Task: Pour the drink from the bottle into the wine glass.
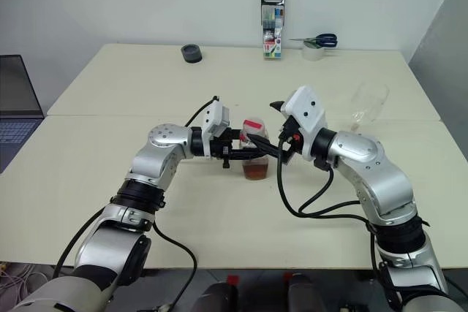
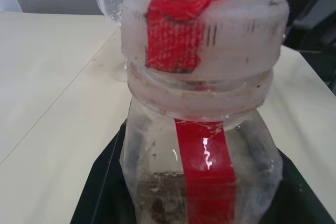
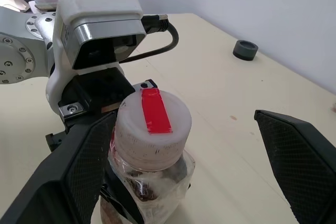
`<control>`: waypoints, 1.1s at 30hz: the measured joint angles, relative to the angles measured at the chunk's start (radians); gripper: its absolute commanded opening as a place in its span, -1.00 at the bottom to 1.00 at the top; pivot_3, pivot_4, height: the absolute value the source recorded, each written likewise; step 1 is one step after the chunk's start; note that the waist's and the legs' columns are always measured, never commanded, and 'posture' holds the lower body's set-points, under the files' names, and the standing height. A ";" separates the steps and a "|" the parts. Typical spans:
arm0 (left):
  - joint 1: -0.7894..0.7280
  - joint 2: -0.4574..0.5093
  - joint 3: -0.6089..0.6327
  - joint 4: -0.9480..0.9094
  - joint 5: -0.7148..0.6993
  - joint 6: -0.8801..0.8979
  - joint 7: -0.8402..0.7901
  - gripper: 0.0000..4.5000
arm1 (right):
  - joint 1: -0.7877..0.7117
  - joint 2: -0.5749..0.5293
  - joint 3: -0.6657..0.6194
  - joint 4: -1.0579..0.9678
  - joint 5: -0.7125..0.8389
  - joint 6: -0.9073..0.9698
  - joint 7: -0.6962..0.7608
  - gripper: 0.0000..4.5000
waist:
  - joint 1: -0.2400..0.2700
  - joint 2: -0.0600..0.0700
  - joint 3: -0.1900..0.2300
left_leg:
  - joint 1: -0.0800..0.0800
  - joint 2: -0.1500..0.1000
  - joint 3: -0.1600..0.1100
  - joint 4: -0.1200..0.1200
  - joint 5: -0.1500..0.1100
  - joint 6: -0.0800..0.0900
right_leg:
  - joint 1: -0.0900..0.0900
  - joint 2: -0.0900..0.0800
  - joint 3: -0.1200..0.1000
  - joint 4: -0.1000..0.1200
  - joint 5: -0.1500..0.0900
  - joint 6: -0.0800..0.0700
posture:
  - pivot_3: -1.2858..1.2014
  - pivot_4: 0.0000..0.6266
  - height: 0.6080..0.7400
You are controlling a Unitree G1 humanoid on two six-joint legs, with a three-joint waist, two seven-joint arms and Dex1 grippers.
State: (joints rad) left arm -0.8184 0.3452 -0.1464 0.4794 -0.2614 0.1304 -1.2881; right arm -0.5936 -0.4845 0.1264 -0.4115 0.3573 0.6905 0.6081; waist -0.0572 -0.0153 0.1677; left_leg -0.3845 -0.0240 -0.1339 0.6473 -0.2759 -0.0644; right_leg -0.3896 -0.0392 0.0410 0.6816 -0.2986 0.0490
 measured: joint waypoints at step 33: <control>0.001 0.002 0.000 0.000 0.000 -0.001 -0.001 -0.21 | 0.019 -0.032 -0.008 -0.009 0.019 0.006 0.003 1.00 | 0.000 0.000 0.000 | 0.000 0.000 0.000 0.000 0.000 0.000 | 0.000 0.000 0.000 0.000 0.000 0.000 | 0.03 -0.52 1.00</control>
State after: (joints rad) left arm -0.8171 0.3472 -0.1464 0.4793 -0.2614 0.1297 -1.2889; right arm -0.5750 -0.5163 0.1186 -0.4208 0.3761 0.6965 0.6112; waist -0.0570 -0.0153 0.1677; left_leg -0.3845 -0.0240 -0.1336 0.6473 -0.2760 -0.0643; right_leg -0.3896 -0.0391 0.0410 0.6816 -0.2986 0.0490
